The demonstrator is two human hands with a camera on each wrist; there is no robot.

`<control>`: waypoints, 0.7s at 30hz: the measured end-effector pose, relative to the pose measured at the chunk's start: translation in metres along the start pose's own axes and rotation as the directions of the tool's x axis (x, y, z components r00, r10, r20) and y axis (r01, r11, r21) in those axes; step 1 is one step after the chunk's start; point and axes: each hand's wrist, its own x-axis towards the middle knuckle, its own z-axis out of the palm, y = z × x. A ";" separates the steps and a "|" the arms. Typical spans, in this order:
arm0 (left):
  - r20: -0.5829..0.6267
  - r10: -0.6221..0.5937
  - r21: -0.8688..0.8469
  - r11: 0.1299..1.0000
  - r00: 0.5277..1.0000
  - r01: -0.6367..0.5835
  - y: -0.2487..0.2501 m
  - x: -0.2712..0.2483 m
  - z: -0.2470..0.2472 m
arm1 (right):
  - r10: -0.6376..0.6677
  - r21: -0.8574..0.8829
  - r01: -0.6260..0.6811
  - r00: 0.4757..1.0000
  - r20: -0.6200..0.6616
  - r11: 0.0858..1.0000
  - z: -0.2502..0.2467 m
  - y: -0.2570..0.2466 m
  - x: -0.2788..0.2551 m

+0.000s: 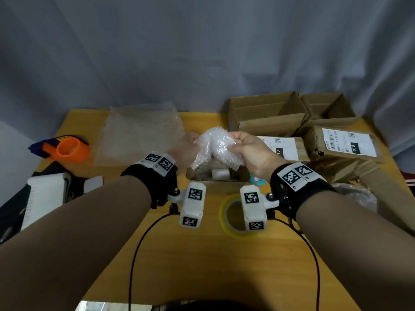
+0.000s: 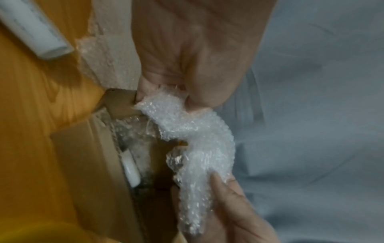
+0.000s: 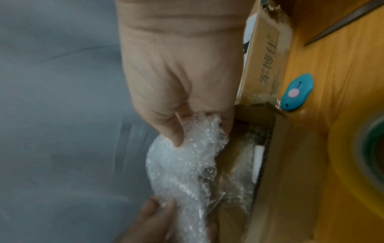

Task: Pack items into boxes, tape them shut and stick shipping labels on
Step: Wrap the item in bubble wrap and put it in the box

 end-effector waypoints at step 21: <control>0.291 0.242 0.797 0.473 0.925 -0.375 -0.042 0.000 0.014 | 0.046 -0.990 0.139 0.989 0.140 0.034 -0.001 0.033 -0.002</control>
